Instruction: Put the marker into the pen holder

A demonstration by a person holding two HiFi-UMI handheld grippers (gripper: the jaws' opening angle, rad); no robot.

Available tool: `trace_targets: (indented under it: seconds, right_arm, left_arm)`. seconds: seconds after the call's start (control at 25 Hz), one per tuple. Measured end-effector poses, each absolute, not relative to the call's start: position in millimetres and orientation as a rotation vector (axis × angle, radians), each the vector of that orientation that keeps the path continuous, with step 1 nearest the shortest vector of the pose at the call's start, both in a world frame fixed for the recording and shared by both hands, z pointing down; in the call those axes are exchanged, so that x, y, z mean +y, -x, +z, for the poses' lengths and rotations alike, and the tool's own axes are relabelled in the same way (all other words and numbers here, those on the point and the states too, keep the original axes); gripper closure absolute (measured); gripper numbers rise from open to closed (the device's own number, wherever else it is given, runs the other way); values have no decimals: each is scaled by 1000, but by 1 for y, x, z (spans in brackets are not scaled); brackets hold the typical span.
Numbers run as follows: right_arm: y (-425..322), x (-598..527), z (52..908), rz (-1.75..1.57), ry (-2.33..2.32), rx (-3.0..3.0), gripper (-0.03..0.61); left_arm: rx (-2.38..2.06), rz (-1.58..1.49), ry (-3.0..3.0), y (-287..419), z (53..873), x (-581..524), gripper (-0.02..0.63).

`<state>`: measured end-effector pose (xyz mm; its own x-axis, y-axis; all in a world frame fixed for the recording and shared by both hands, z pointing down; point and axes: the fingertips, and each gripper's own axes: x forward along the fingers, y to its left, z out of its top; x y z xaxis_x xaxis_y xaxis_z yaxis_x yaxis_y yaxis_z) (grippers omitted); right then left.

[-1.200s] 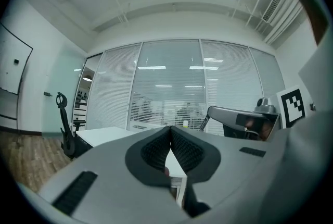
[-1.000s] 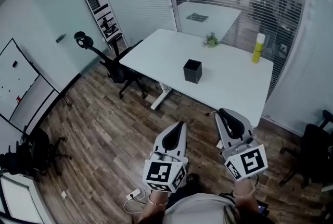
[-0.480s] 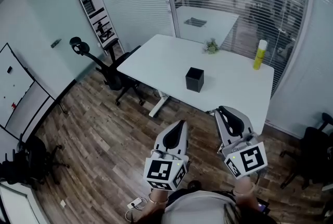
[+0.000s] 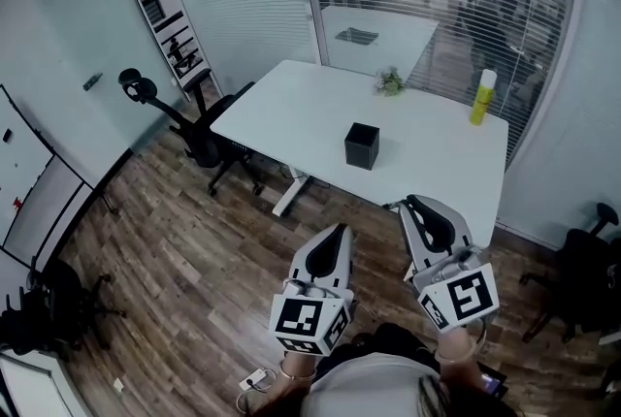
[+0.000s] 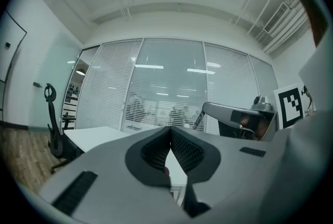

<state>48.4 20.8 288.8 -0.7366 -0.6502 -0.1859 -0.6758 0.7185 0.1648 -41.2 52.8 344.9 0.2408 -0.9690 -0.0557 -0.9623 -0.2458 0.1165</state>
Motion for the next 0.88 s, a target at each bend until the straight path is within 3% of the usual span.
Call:
trace_targets:
  seconds: [0.88]
  right_arm:
    - [-36, -42, 302, 301, 1111, 2786, 518]
  left_arm:
    - [-1855, -145, -2426, 50, 360, -1, 595]
